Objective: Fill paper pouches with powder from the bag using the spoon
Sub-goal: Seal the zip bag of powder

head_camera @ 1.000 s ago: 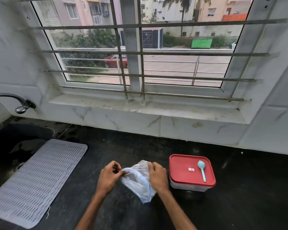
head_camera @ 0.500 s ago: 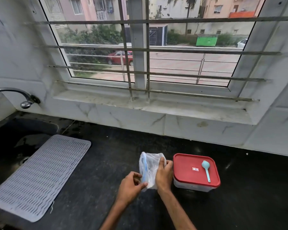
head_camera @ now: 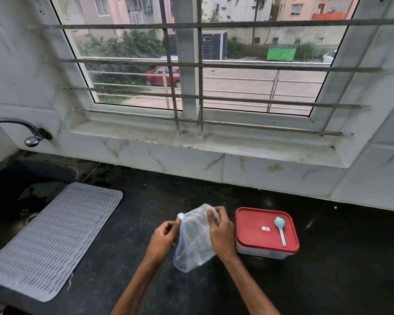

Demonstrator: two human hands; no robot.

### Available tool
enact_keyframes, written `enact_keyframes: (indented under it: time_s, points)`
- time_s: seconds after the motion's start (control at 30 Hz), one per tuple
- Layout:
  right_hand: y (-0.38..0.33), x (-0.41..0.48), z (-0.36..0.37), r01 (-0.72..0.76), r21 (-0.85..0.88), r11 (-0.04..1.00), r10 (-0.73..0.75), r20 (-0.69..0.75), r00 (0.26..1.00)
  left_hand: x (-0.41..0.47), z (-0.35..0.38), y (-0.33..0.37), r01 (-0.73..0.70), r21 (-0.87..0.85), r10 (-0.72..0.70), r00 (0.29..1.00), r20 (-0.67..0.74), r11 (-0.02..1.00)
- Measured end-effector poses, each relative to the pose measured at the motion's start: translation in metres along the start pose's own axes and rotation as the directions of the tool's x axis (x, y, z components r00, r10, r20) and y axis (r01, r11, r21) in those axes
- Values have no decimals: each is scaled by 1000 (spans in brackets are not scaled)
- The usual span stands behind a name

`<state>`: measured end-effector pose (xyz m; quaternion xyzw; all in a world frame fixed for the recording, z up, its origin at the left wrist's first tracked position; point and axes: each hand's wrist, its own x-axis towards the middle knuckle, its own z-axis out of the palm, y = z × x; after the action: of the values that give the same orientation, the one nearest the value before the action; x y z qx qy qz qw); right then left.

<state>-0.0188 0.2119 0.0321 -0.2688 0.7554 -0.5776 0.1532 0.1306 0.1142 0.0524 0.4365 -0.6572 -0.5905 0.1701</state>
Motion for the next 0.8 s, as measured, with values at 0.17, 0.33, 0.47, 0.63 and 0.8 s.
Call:
enact_keyframes:
  time_s: [0.17, 0.33, 0.47, 0.63, 0.8]
  points:
    - [-3, -8, 6, 34, 15, 999, -34, 30, 999, 8, 11, 16, -32, 208, 90, 956, -279, 978]
    - [4, 0, -3, -72, 119, 990, 88, -136, 987, 20, -14, 5, -25, -34, 4, 854, -520, 999]
    - [9, 2, -17, -101, 205, 974, 114, -55, 992, 26, -43, 3, -31, -209, -57, 914, -401, 977]
    - [3, -8, -3, -78, 188, 979, 57, 111, 992, 21, -15, 21, -74, -13, 75, 982, 171, 997]
    - [-2, -3, -7, -45, 143, 989, 34, 78, 996, 19, -13, 20, -101, -130, 109, 992, 59, 986]
